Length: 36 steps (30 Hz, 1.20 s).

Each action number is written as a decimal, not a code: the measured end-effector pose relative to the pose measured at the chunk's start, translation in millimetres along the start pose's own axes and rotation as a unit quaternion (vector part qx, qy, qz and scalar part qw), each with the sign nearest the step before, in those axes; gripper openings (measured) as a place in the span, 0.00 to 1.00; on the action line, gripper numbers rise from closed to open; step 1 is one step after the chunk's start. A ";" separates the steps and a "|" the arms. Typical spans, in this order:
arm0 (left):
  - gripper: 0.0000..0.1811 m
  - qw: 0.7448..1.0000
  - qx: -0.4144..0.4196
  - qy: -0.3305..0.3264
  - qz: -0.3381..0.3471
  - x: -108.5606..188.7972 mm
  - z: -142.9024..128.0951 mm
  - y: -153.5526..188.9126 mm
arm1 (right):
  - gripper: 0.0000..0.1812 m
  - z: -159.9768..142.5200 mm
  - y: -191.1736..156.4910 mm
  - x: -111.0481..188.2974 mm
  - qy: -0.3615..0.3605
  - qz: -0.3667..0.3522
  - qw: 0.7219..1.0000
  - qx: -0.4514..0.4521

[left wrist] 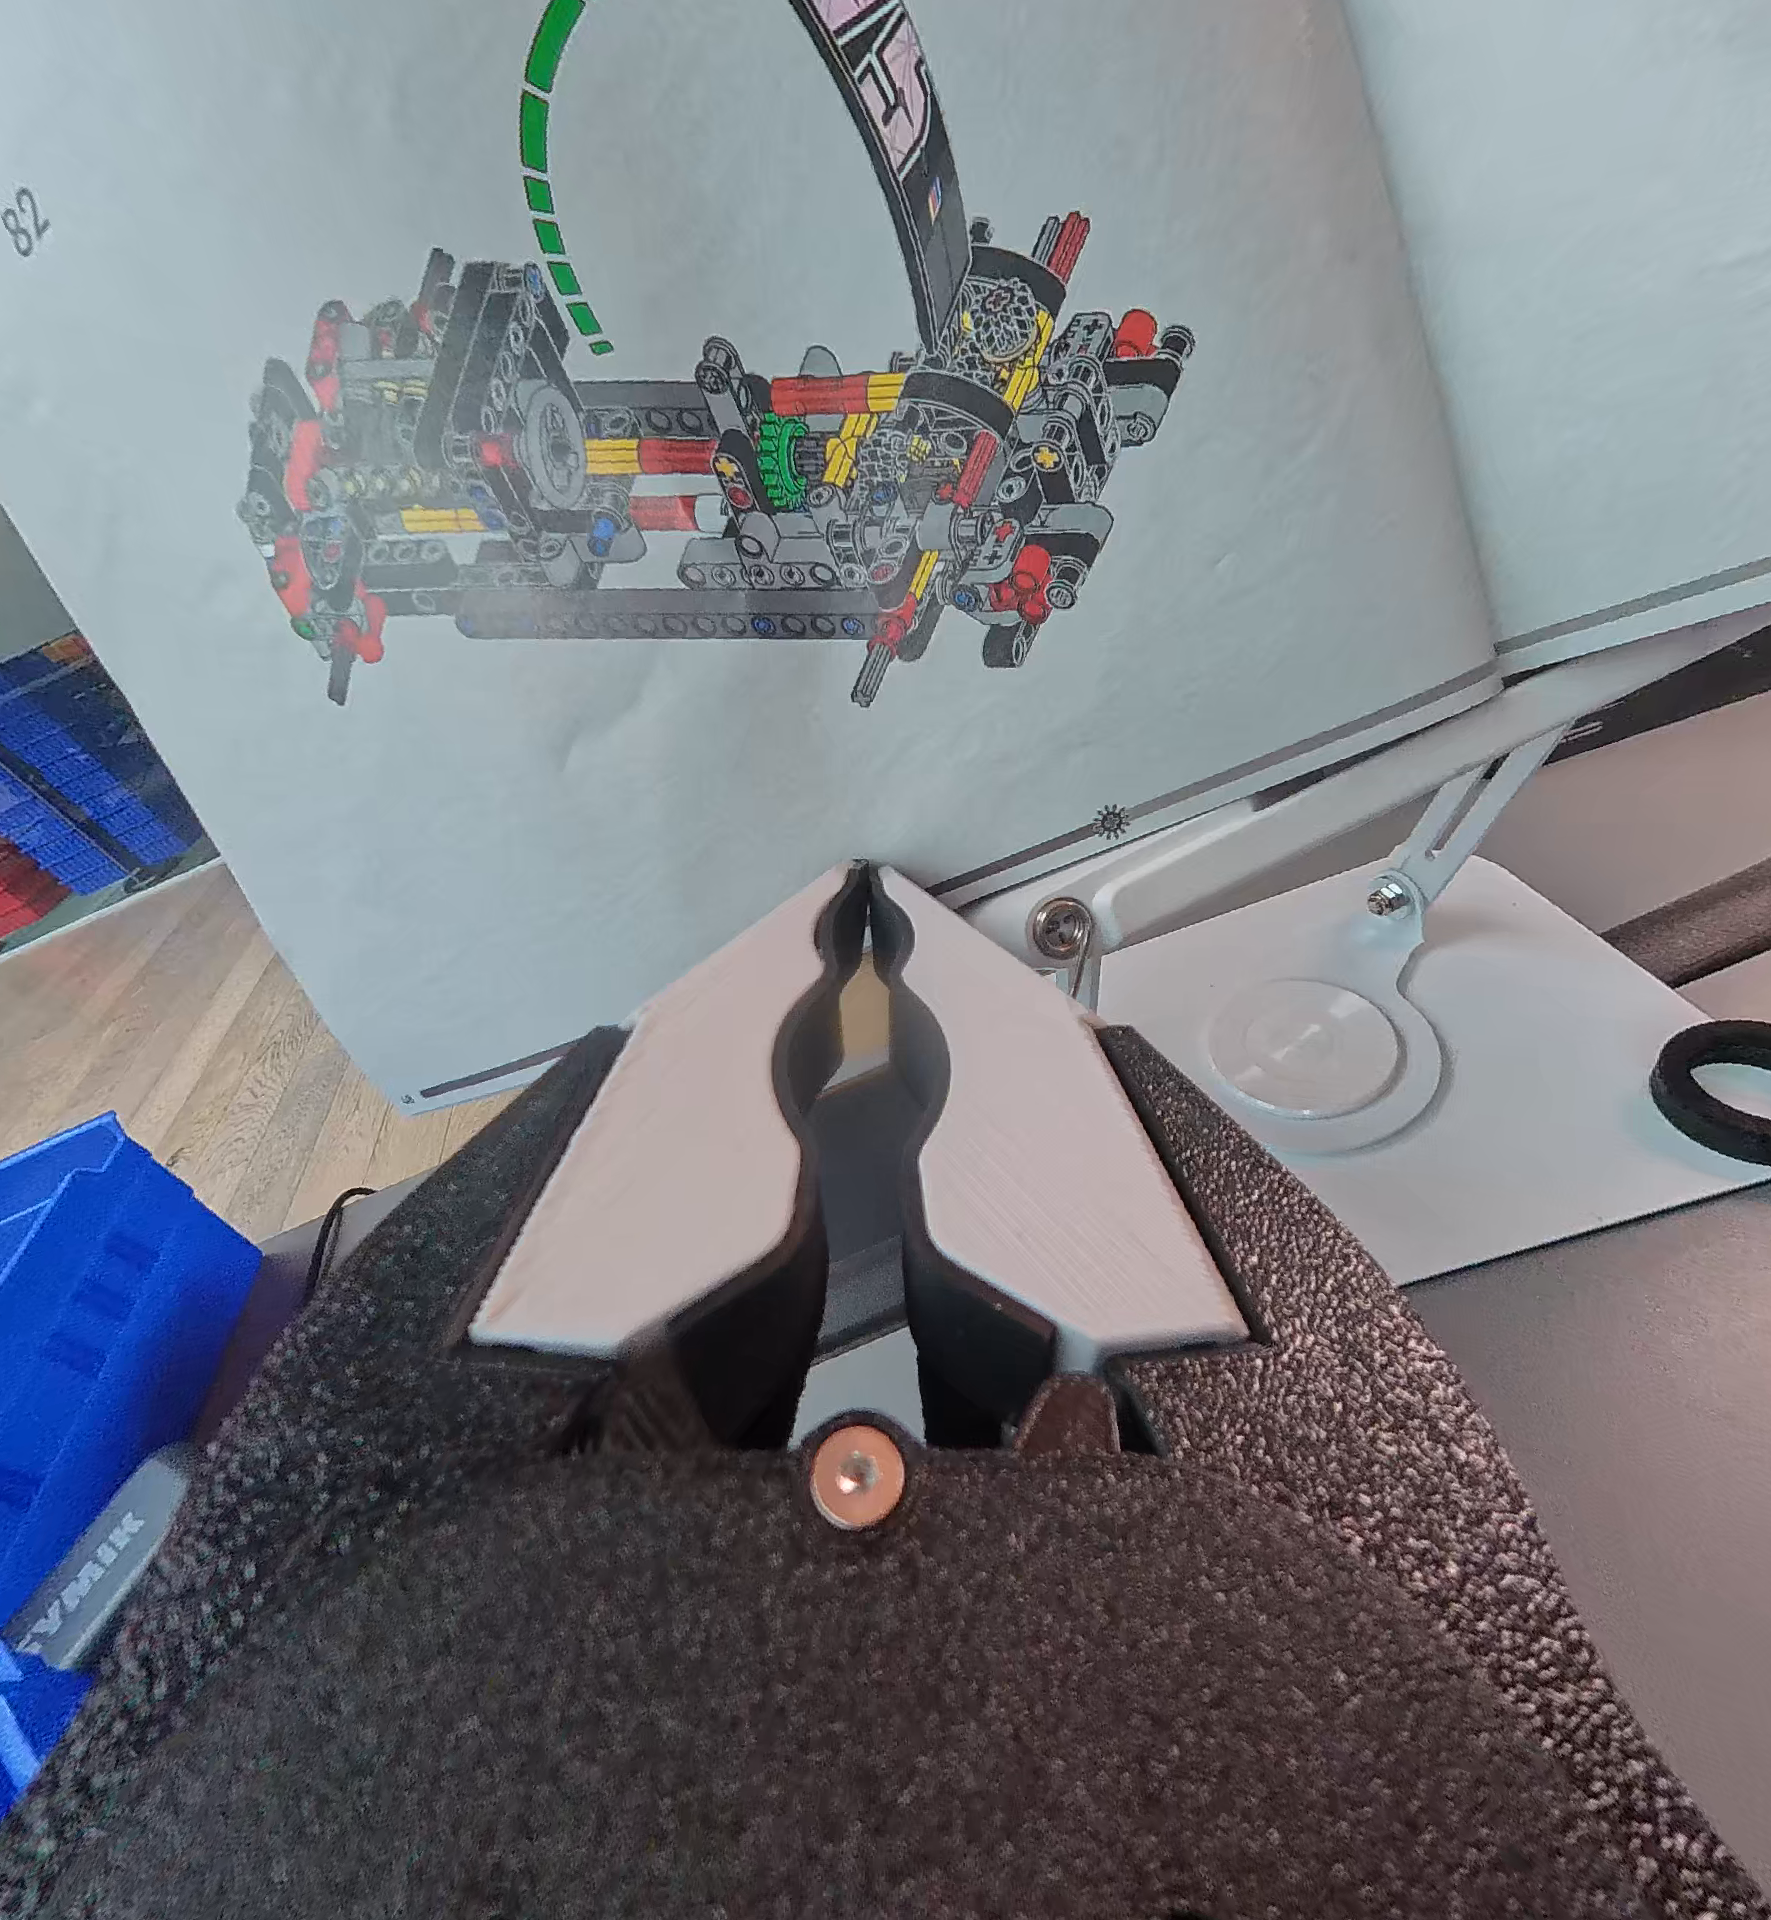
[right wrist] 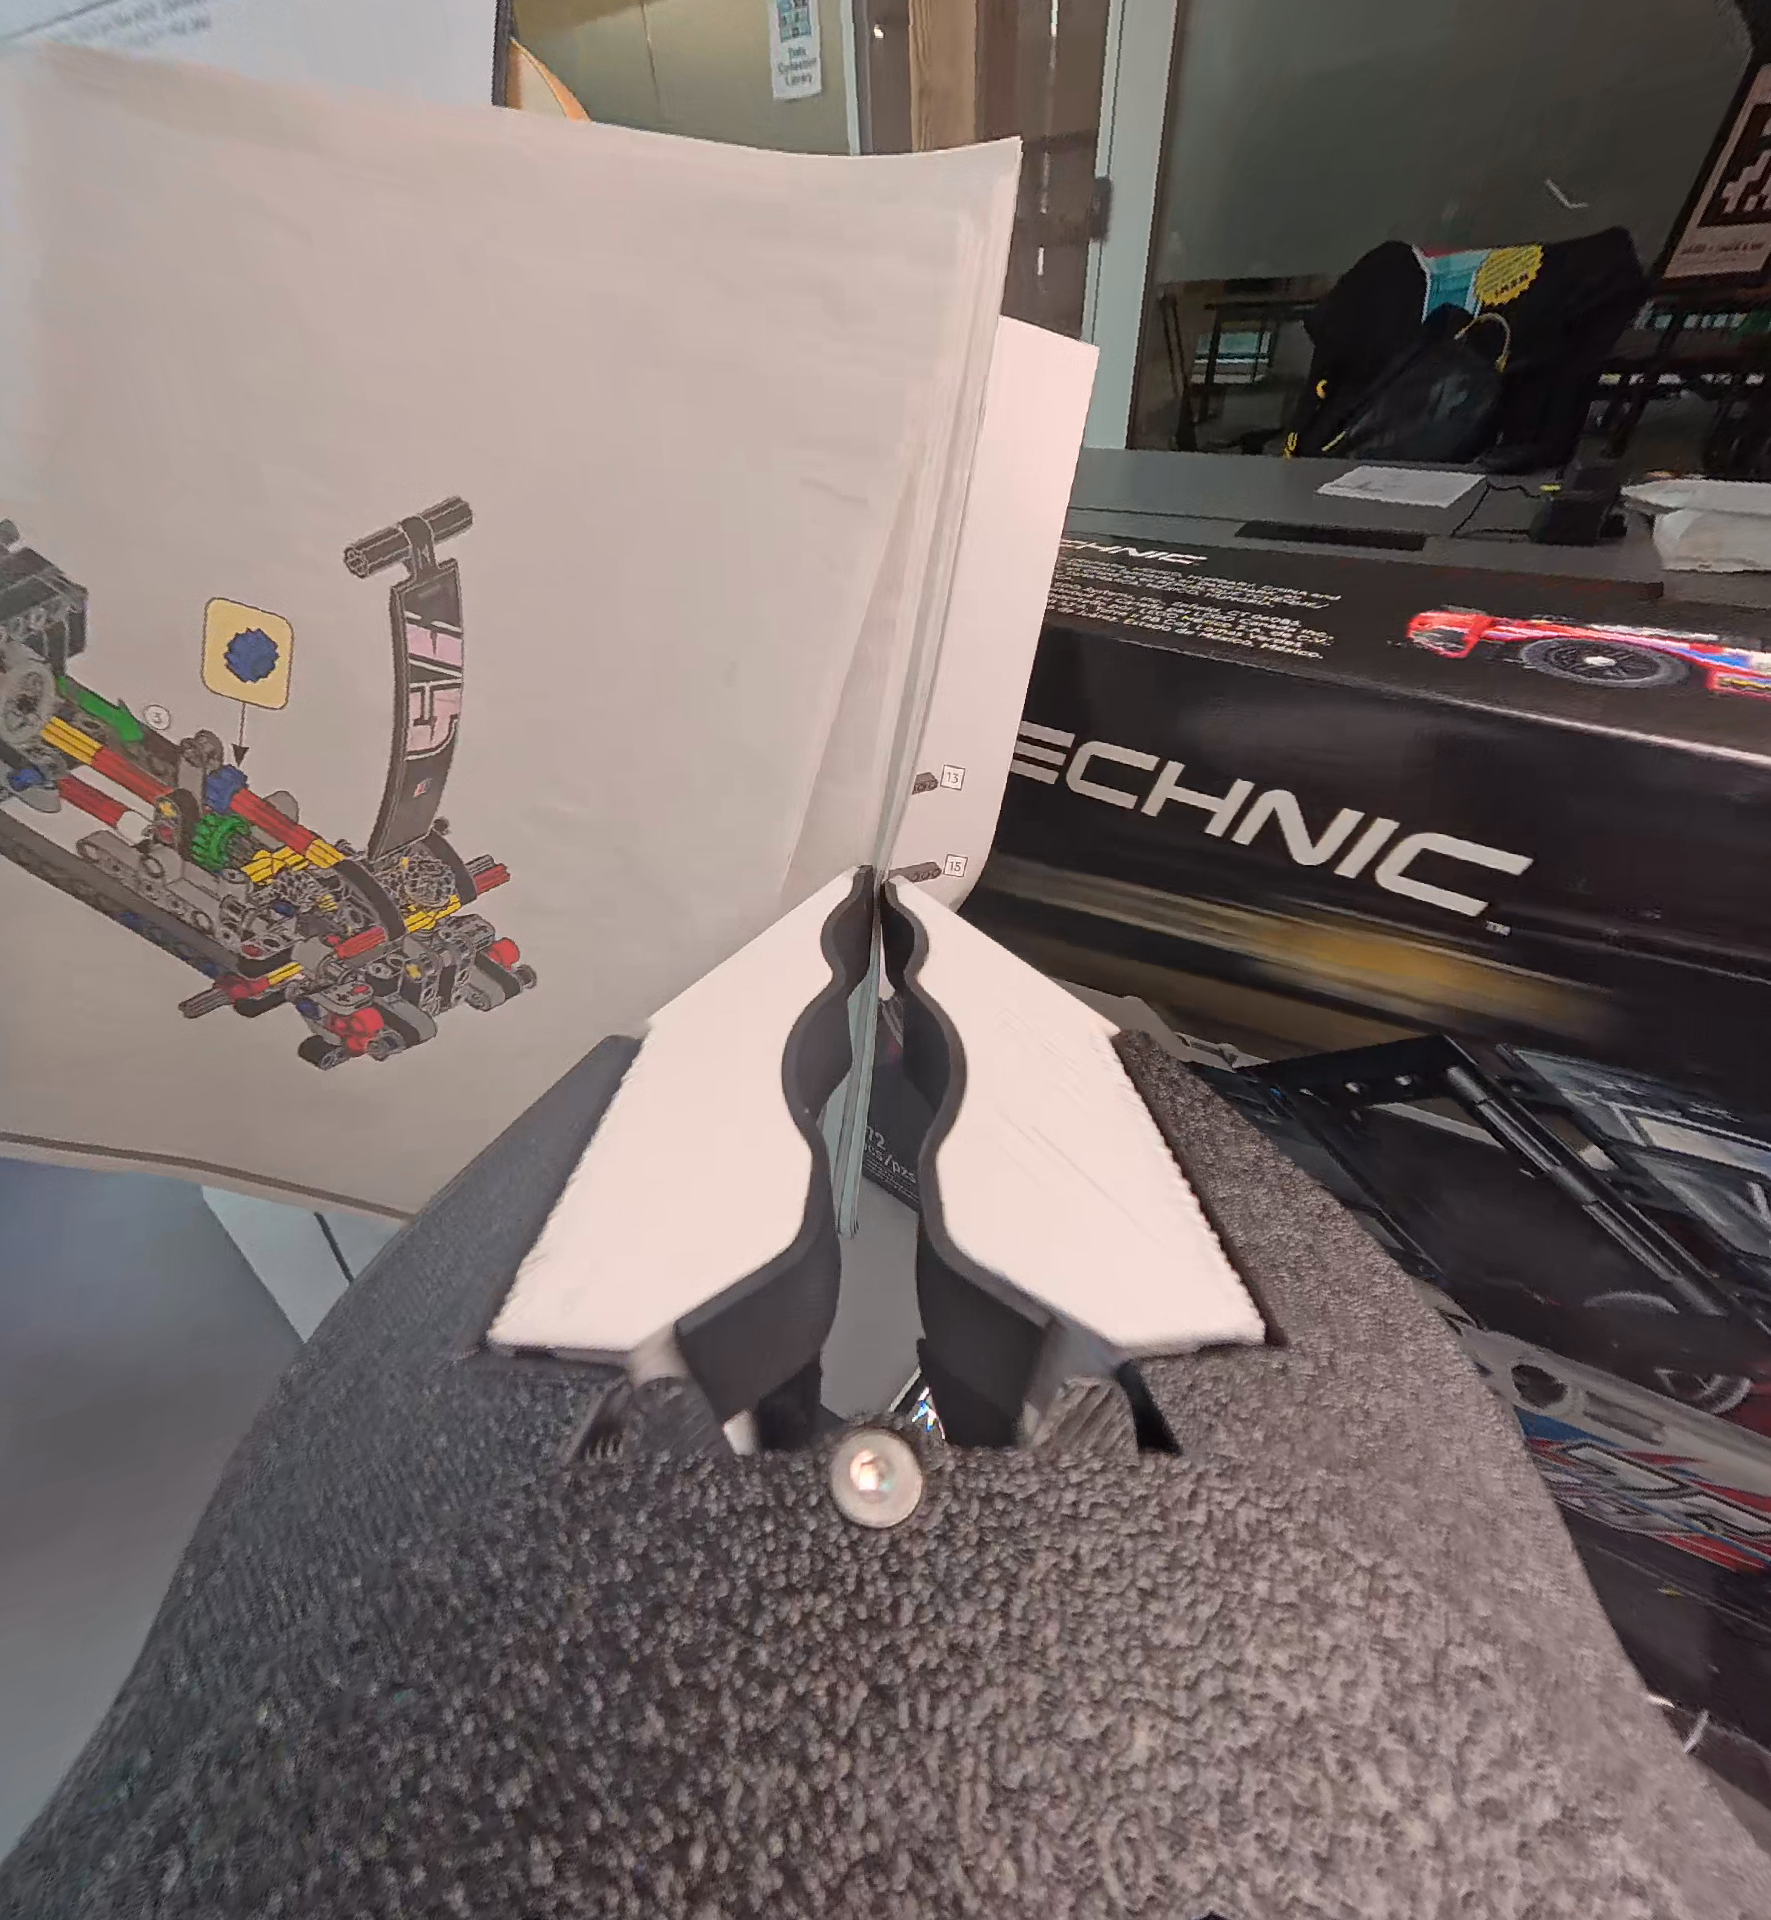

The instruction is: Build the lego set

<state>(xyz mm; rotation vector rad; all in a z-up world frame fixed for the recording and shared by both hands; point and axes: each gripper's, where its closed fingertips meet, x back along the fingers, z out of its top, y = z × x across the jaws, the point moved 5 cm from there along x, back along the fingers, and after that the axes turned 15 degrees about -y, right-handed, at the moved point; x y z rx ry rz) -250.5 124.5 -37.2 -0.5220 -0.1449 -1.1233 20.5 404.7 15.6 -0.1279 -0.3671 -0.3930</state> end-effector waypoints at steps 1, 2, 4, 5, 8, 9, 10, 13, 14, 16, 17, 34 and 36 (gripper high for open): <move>0.00 1.000 0.002 -0.001 0.002 0.3 -0.5 -1.4 | 0.00 0.3 -1.3 -2.9 -0.003 -0.004 1.000 0.001; 0.00 1.000 0.005 -0.002 0.003 0.6 -1.1 -2.4 | 0.00 -0.4 -3.0 -5.8 -0.007 -0.003 1.000 0.000; 0.00 1.000 0.005 -0.001 0.005 1.2 -2.4 -2.7 | 0.03 -3.3 -5.7 -8.2 -0.003 0.009 1.000 -0.011; 0.00 1.000 0.004 -0.002 0.007 1.5 -2.6 -2.4 | 0.05 -6.0 -6.0 -8.4 0.001 0.021 0.999 -0.027; 0.00 1.000 0.001 -0.008 0.012 1.8 -1.7 -1.9 | 0.09 -20.1 -3.7 -9.3 0.003 0.062 0.996 -0.071; 0.00 1.000 0.002 -0.009 0.012 2.2 -1.2 -1.9 | 0.10 -24.3 -4.1 -8.7 0.006 0.075 0.994 -0.077; 0.00 1.000 0.005 -0.010 0.010 3.3 -0.4 -1.8 | 0.12 -27.9 -4.8 -7.7 0.008 0.088 0.992 -0.084; 0.00 1.000 0.018 0.012 -0.002 11.9 9.9 3.3 | 0.19 -34.9 -6.1 -4.1 0.013 0.129 0.987 -0.100; 0.00 0.999 0.016 0.029 -0.006 17.1 16.7 7.9 | 0.20 -35.5 -6.7 -2.8 0.017 0.141 0.984 -0.106; 0.00 0.999 -0.001 0.053 -0.014 25.5 30.2 21.4 | 0.23 -34.9 -8.9 -0.4 0.023 0.166 0.979 -0.113; 0.00 0.998 -0.014 0.059 -0.024 27.9 36.0 30.7 | 0.25 -34.2 -10.1 1.0 0.026 0.177 0.977 -0.115; 0.00 0.975 -0.206 0.041 -0.068 3.7 72.6 118.8 | 0.43 -36.6 -12.9 17.3 0.060 0.298 0.943 -0.136; 0.00 0.975 -0.212 0.035 -0.056 2.6 72.8 119.4 | 0.44 -37.7 -9.3 18.4 0.070 0.315 0.935 -0.146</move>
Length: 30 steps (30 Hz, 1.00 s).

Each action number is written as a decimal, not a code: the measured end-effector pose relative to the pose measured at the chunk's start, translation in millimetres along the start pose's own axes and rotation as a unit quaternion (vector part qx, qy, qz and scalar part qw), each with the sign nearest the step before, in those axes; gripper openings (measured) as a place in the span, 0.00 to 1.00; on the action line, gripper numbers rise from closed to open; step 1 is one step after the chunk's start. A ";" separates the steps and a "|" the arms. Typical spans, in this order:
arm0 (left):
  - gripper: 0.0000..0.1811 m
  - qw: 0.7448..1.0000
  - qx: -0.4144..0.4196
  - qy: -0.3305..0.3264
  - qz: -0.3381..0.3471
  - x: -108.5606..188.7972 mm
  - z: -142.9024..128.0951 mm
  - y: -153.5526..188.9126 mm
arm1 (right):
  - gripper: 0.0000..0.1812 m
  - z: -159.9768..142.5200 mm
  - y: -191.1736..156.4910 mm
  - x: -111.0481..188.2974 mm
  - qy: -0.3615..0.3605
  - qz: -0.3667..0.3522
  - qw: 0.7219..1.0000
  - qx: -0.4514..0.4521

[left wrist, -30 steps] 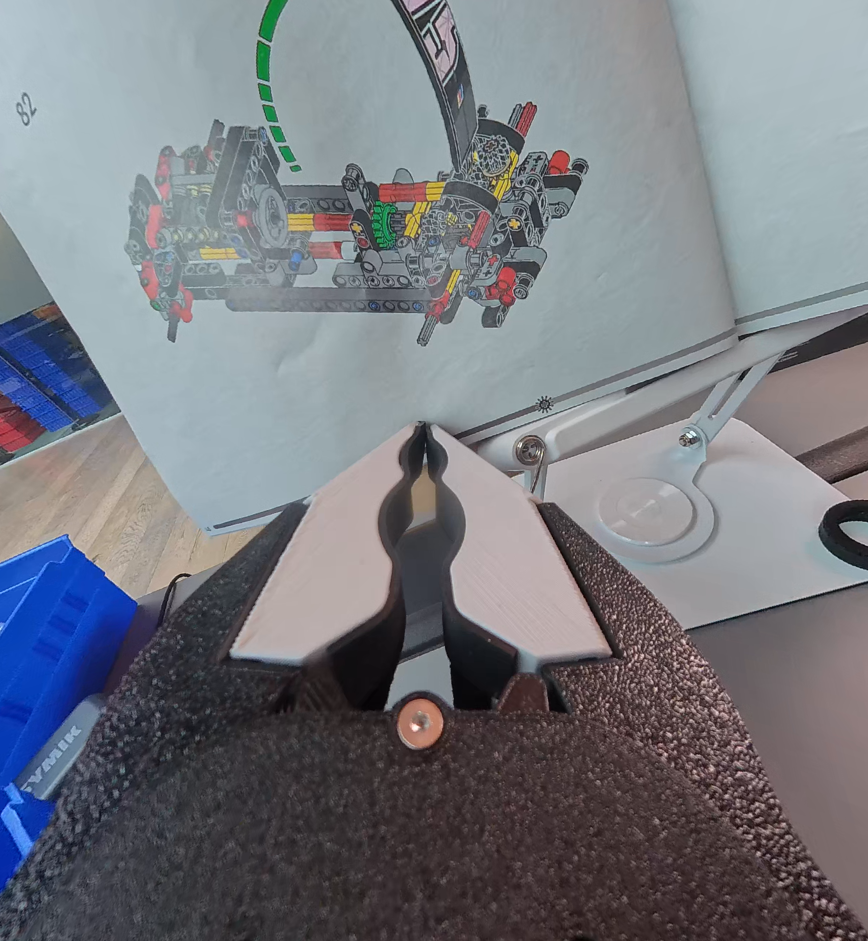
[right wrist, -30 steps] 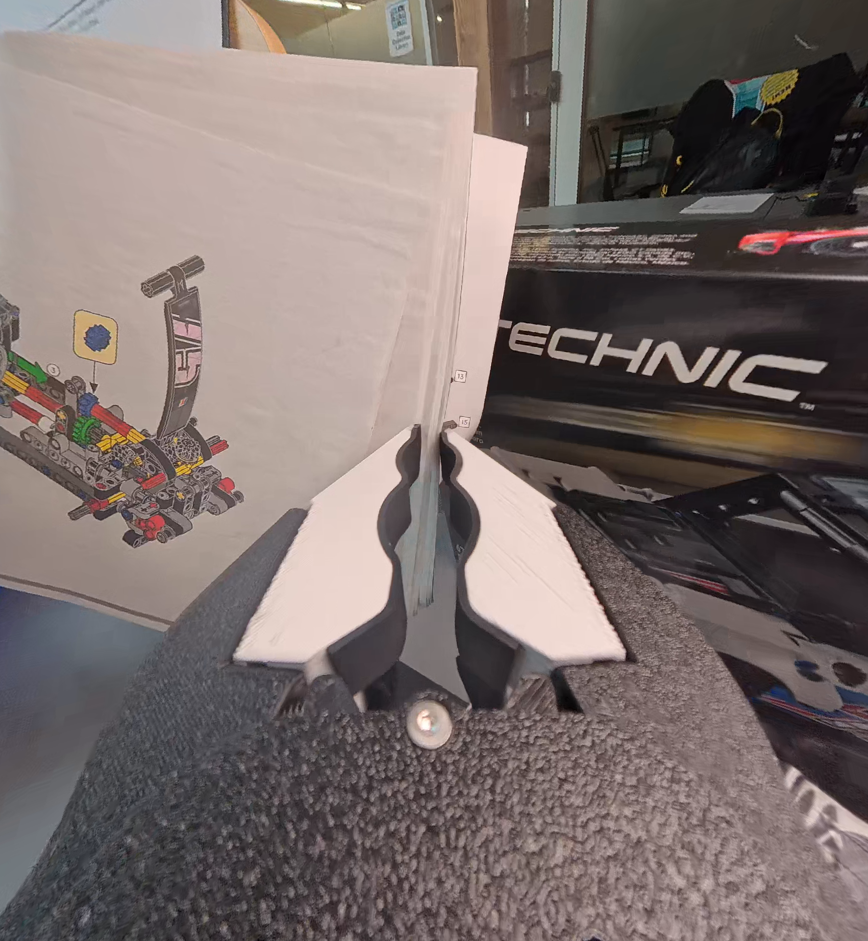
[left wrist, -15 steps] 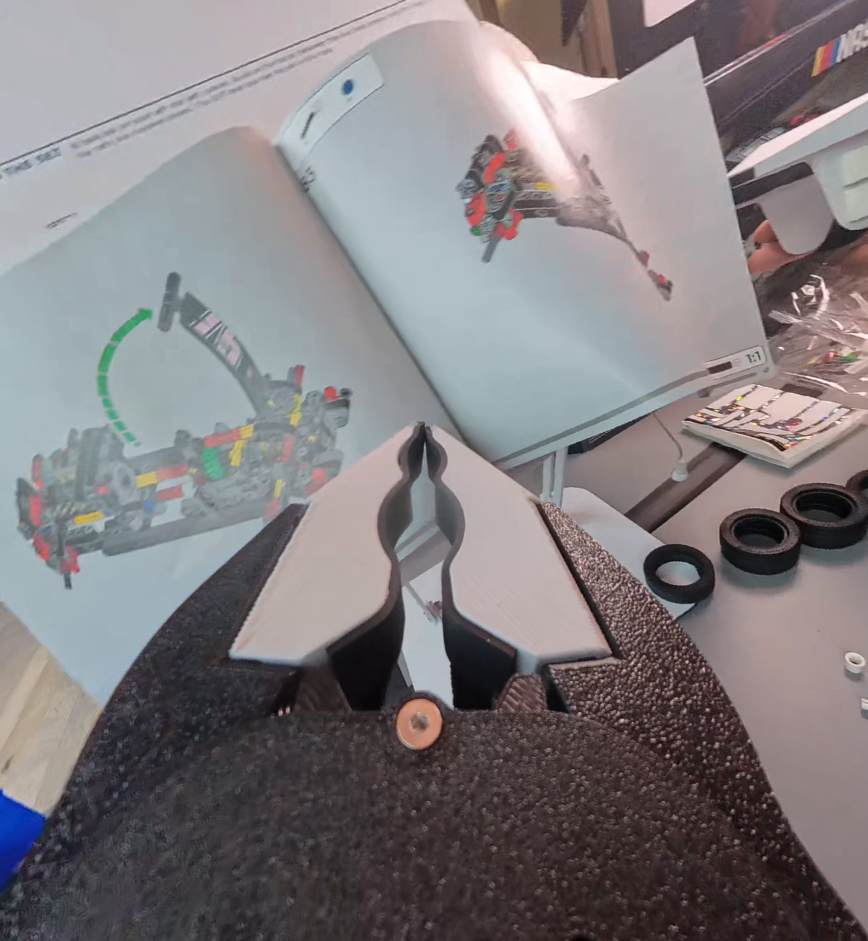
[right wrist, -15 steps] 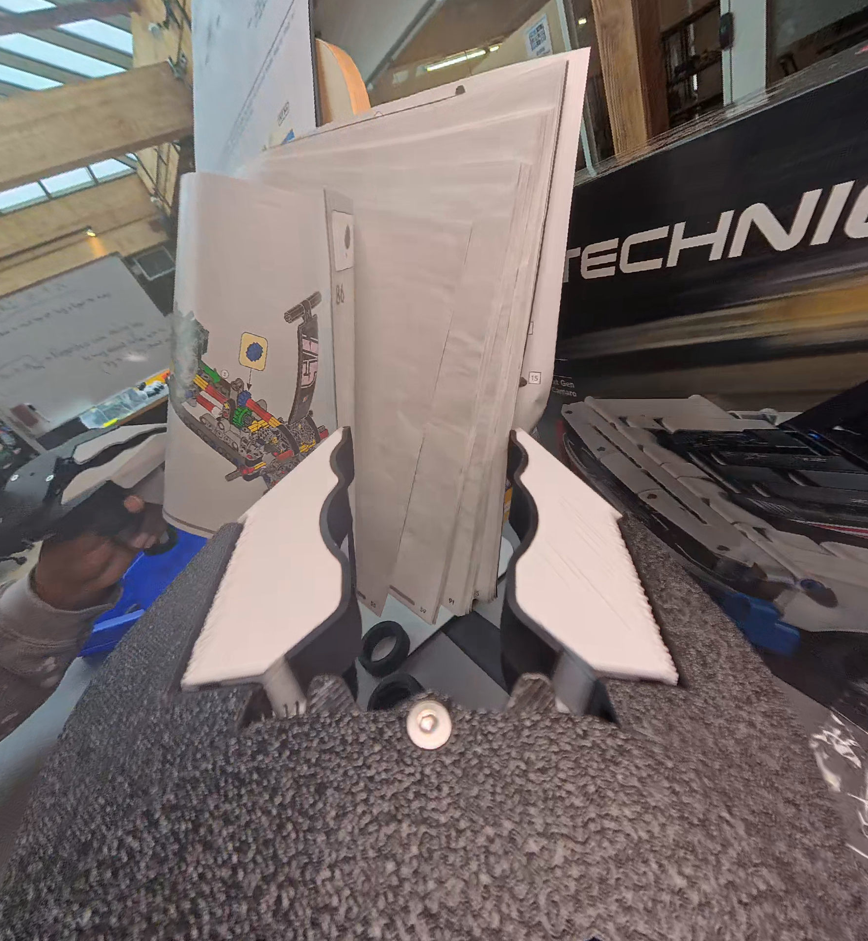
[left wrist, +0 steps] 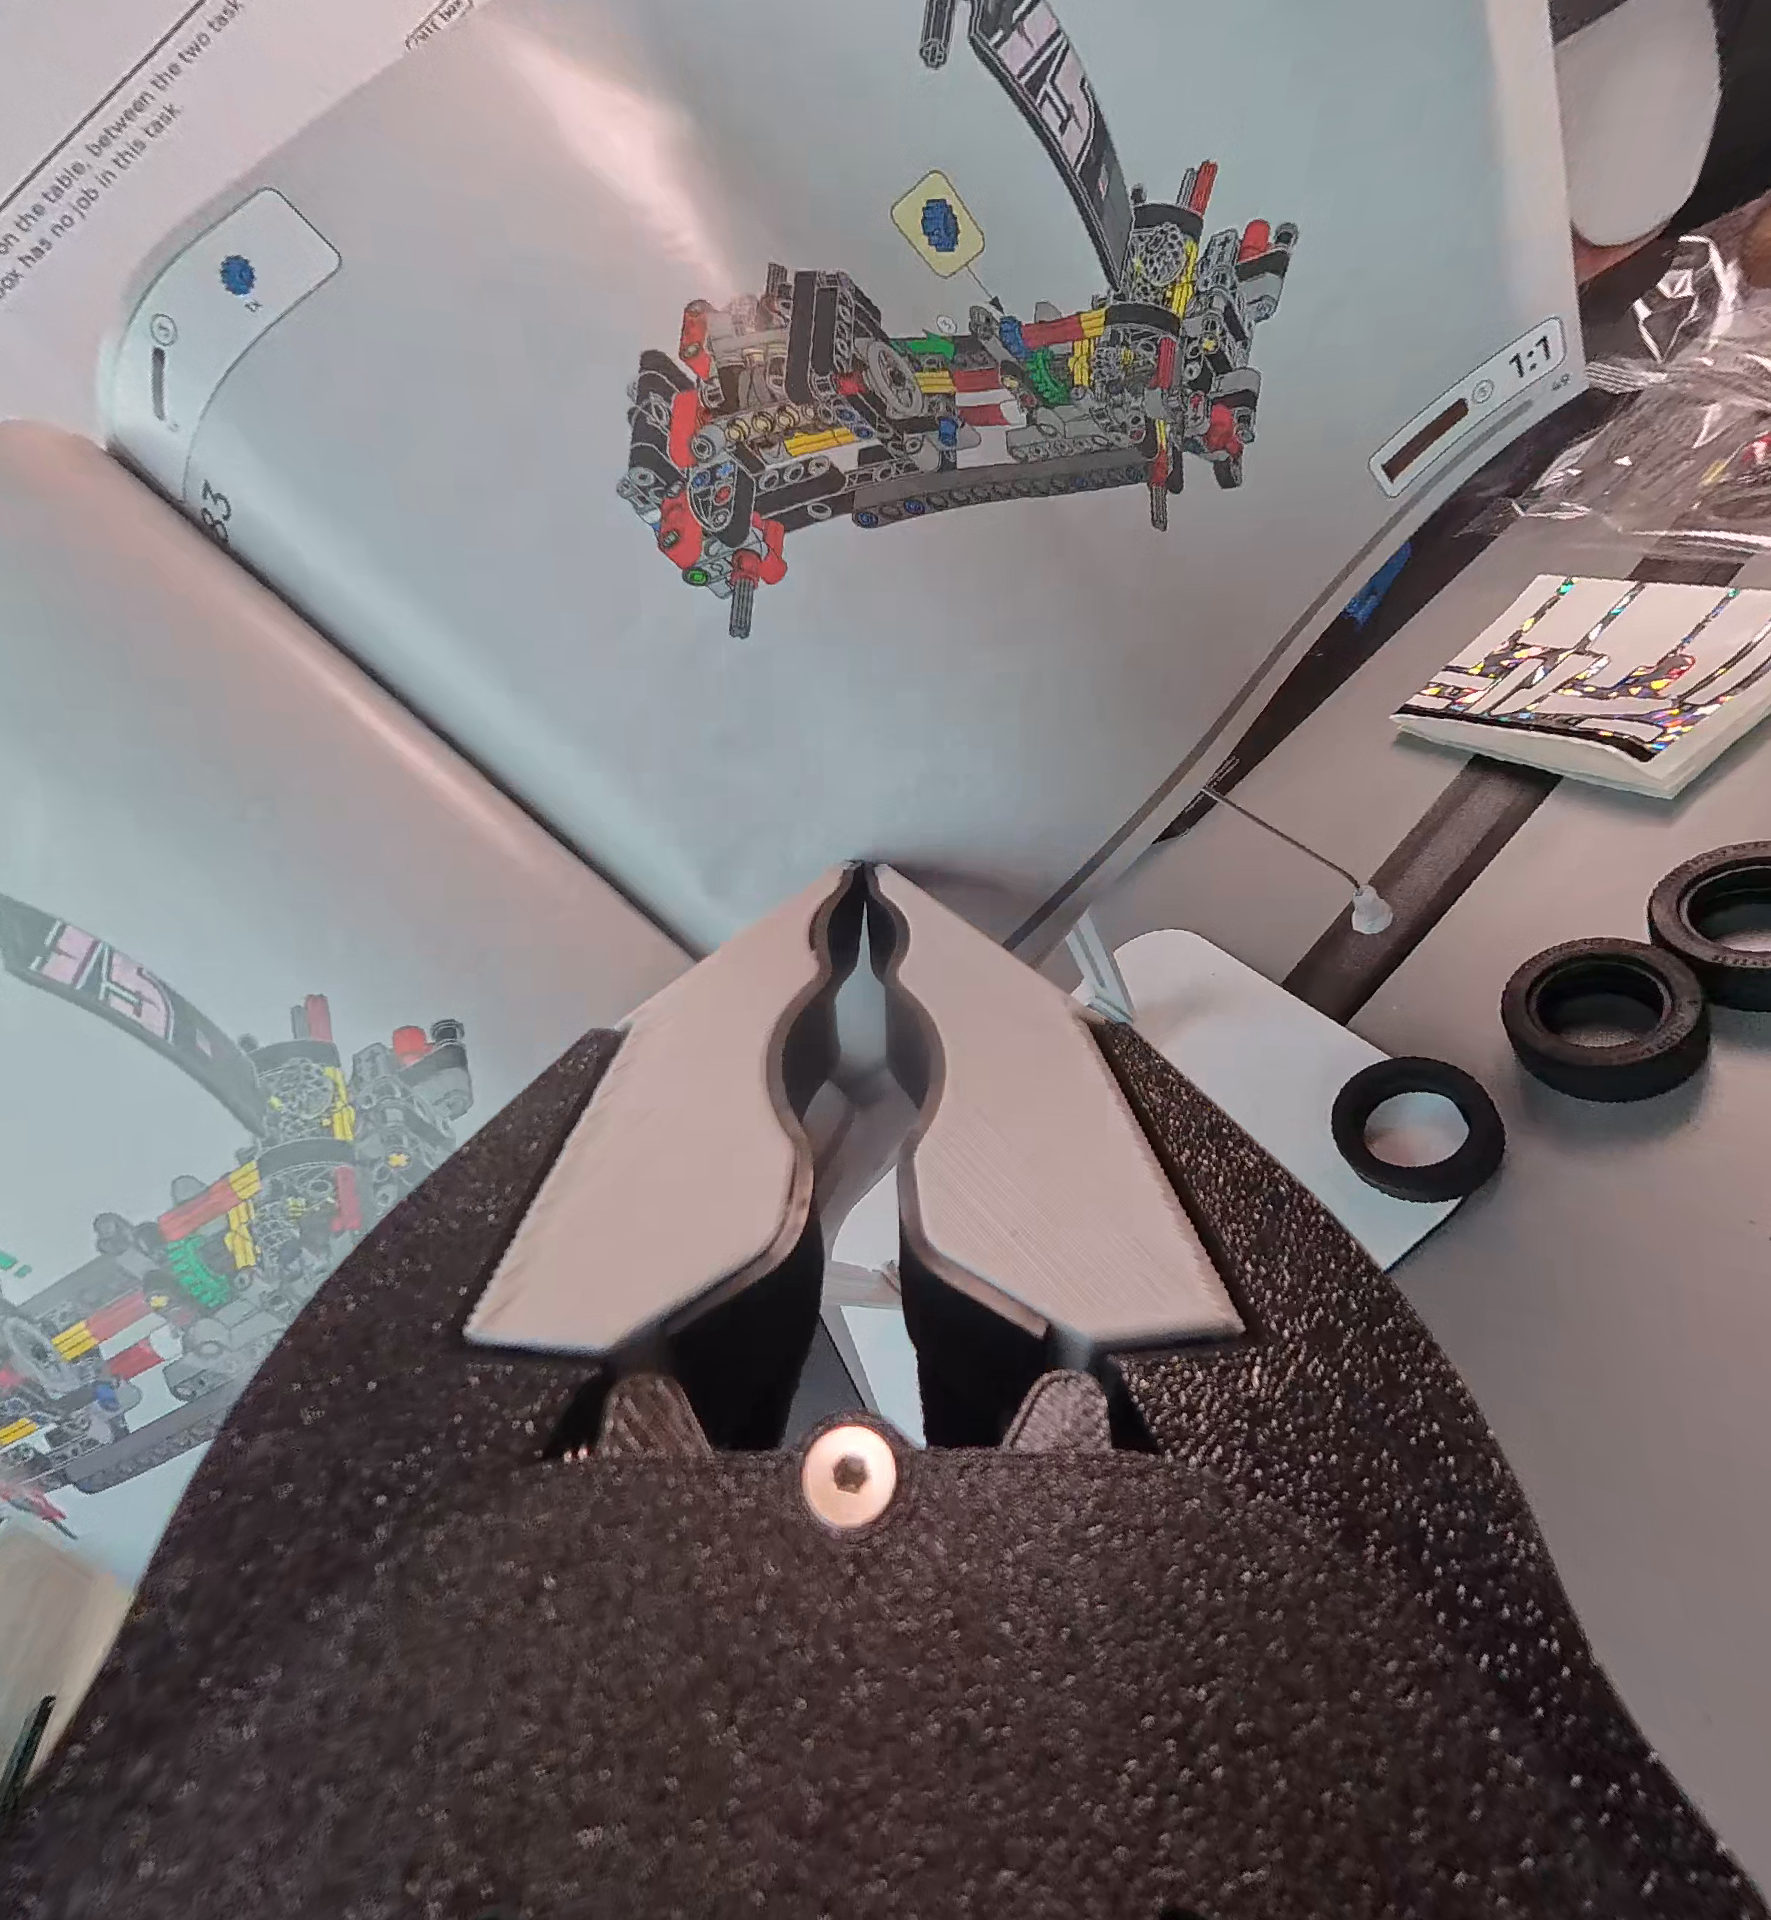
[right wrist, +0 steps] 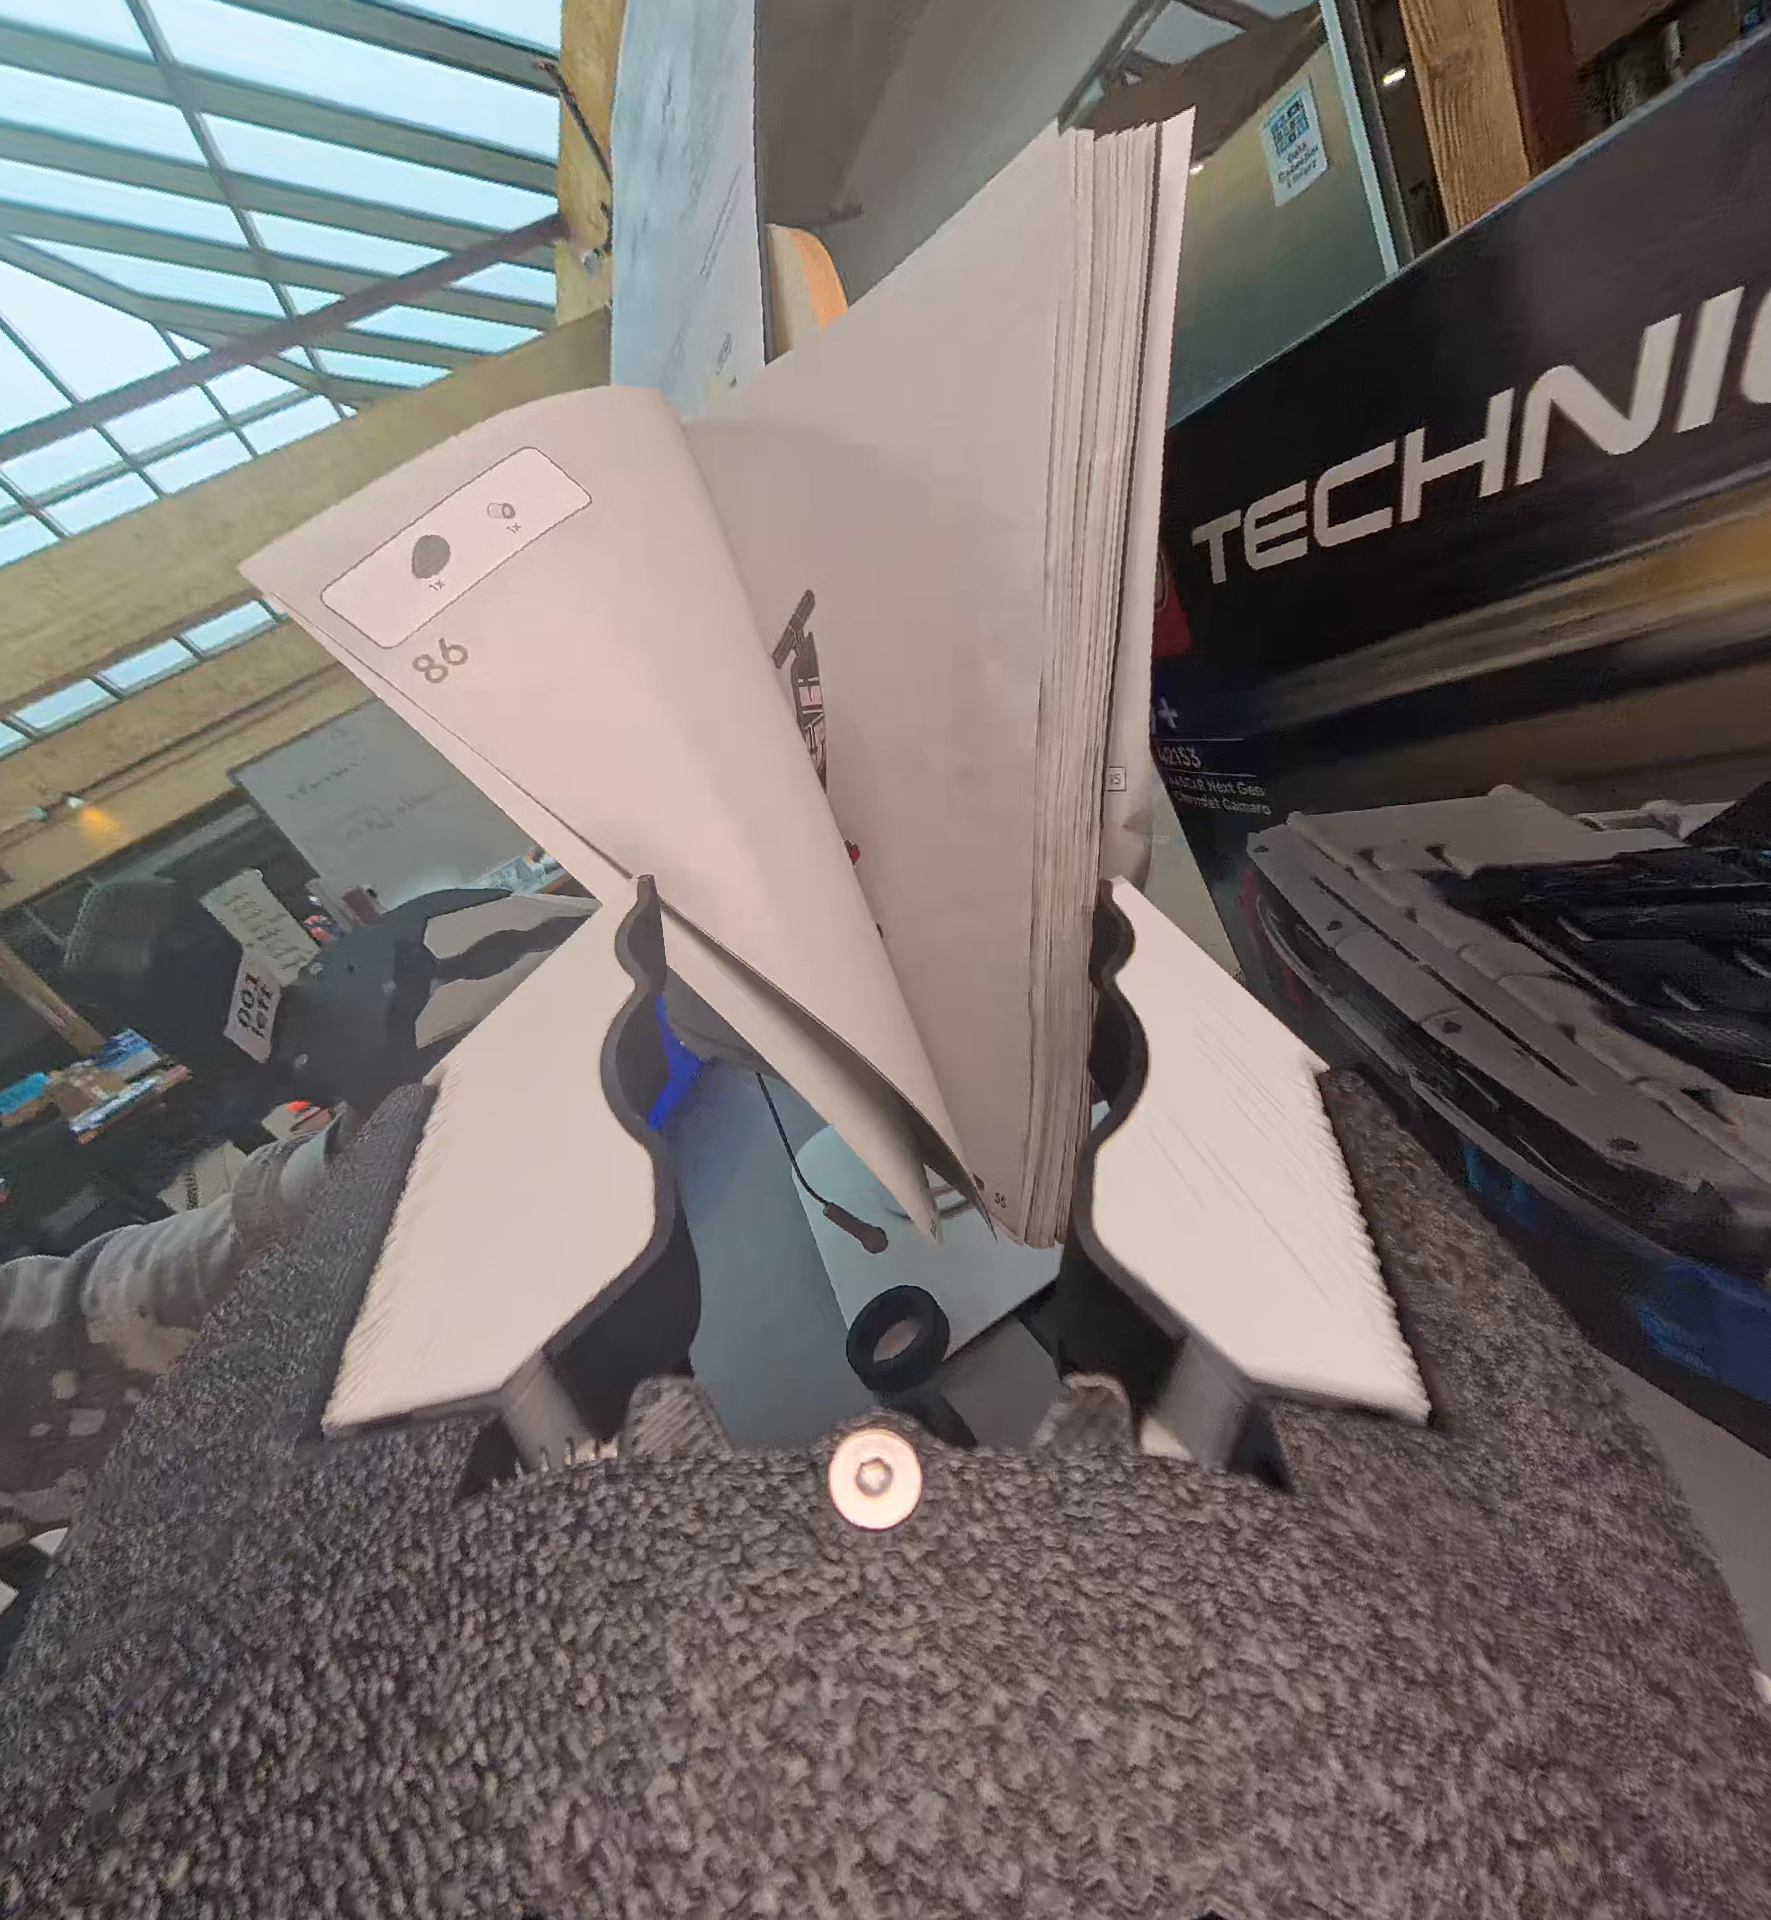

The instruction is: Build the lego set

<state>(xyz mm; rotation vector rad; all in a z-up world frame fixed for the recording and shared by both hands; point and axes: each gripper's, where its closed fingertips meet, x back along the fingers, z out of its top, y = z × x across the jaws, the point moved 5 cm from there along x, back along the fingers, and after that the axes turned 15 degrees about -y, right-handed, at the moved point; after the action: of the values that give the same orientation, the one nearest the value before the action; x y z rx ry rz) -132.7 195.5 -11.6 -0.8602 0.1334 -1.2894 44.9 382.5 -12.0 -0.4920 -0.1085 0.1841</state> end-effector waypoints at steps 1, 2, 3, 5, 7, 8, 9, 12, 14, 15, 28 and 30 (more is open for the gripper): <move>0.00 1.000 0.000 -0.001 0.003 0.1 0.1 0.0 | 0.45 -2.0 1.6 -0.2 -0.003 0.004 1.000 0.001; 0.00 1.000 -0.002 -0.001 0.006 0.1 0.0 0.1 | 0.46 -4.6 2.7 -1.6 -0.009 0.008 1.000 0.001; 0.00 1.000 -0.002 -0.001 0.007 0.0 -0.3 0.2 | 0.47 -7.4 3.1 -3.8 -0.017 0.014 1.000 0.001; 0.00 1.000 -0.001 -0.001 0.009 -0.5 -1.0 -0.5 | 0.49 -9.6 1.8 -6.4 -0.016 0.032 0.999 0.000; 0.00 1.000 0.001 -0.003 0.007 -1.0 -1.2 -1.2 | 0.50 -9.9 0.0 -4.7 -0.007 0.055 0.998 -0.003; 0.00 1.000 0.002 -0.004 0.007 -1.1 -1.3 -1.4 | 0.50 -9.7 -1.1 -2.3 0.000 0.068 0.998 -0.004; 0.00 1.000 0.001 -0.004 0.007 -1.2 -1.3 -1.5 | 0.49 -9.7 -1.8 1.0 0.006 0.078 0.997 -0.006; 0.00 1.000 -0.002 -0.005 0.010 -1.9 -1.6 -1.4 | 0.47 -12.2 -5.4 8.6 0.014 0.101 0.995 -0.006; 0.00 1.000 -0.002 -0.005 0.011 -2.3 -1.4 -1.4 | 0.46 -16.7 -10.2 6.6 -0.004 0.100 0.995 0.008; 0.00 1.000 -0.002 -0.006 0.011 -2.5 -1.2 -1.4 | 0.47 -17.4 -13.1 5.2 -0.011 0.099 0.995 0.014; 0.00 1.000 0.003 0.003 0.014 -1.6 -3.3 -4.2 | 0.00 -3.8 -16.1 -16.2 -0.046 -0.062 0.990 0.117; 0.00 0.999 -0.001 0.023 0.029 2.8 -8.8 -9.1 | 0.00 3.6 -23.1 -19.8 -0.043 -0.086 0.986 0.137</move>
<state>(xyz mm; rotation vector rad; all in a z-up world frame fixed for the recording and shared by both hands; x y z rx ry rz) -143.7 188.6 -11.0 -0.8230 0.1936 -1.2557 28.4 360.1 1.0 -0.1980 -0.2069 0.0498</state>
